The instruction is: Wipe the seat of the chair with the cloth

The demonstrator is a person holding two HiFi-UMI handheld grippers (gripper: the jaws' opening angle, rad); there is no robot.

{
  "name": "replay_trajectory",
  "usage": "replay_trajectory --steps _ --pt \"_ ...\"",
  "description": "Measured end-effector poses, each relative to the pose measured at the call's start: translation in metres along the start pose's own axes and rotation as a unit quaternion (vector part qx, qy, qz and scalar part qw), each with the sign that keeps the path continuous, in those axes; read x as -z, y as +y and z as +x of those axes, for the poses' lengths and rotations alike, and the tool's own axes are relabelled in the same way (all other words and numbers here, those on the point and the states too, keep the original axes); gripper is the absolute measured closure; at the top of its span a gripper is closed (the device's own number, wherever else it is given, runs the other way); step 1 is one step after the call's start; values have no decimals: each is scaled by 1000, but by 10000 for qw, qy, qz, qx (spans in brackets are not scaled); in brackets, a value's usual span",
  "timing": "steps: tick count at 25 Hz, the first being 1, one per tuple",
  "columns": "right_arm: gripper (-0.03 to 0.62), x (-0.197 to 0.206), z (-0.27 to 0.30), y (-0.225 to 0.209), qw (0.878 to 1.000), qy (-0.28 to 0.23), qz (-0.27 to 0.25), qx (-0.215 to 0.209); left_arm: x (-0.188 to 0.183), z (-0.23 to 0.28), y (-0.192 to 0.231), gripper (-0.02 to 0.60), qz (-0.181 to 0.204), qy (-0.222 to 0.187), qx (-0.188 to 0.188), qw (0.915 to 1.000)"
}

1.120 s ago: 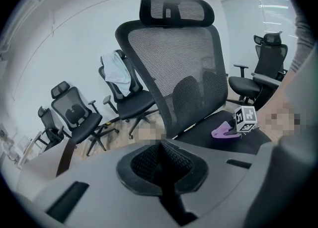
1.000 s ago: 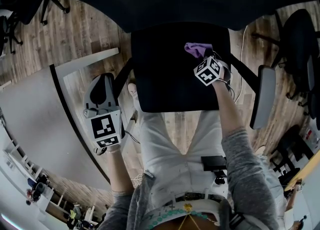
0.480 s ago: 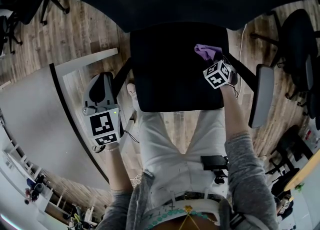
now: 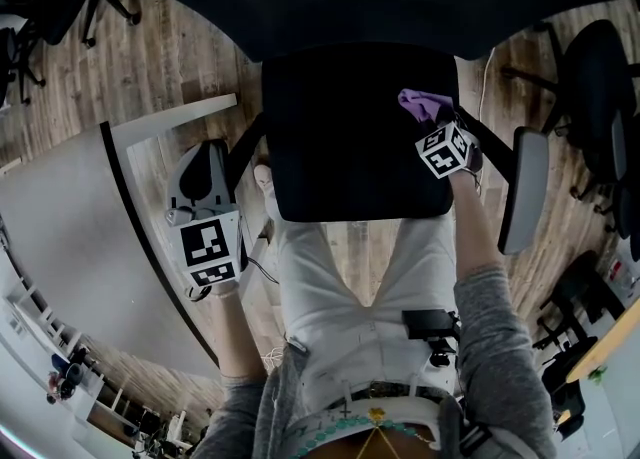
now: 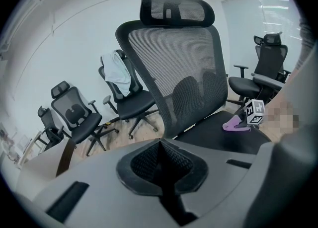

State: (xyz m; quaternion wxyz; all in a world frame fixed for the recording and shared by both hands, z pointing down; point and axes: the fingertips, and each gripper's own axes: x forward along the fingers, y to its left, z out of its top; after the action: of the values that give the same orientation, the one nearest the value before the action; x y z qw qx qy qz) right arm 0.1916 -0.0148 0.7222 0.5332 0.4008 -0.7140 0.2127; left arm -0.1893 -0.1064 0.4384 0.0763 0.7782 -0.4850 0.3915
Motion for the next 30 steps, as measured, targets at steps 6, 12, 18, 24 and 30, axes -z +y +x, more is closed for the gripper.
replay_trajectory --steps 6,12,18,24,30 --pt "546 1 2 0 9999 27 93 -49 1 0 -1 580 -14 -2 1 10000" --pt "546 1 5 -1 9999 26 145 44 1 1 -1 580 -26 -19 13 10000" --pt "546 0 0 0 9997 -61 219 112 0 1 -2 580 -40 -20 24 10000" --pt "546 -30 -25 12 9960 -740 495 -40 0 -1 -2 578 -69 -39 45 10000" --pt "546 -90 -43 67 9870 -1474 3 -638 1 -2 -4 580 -40 -29 30 10000"
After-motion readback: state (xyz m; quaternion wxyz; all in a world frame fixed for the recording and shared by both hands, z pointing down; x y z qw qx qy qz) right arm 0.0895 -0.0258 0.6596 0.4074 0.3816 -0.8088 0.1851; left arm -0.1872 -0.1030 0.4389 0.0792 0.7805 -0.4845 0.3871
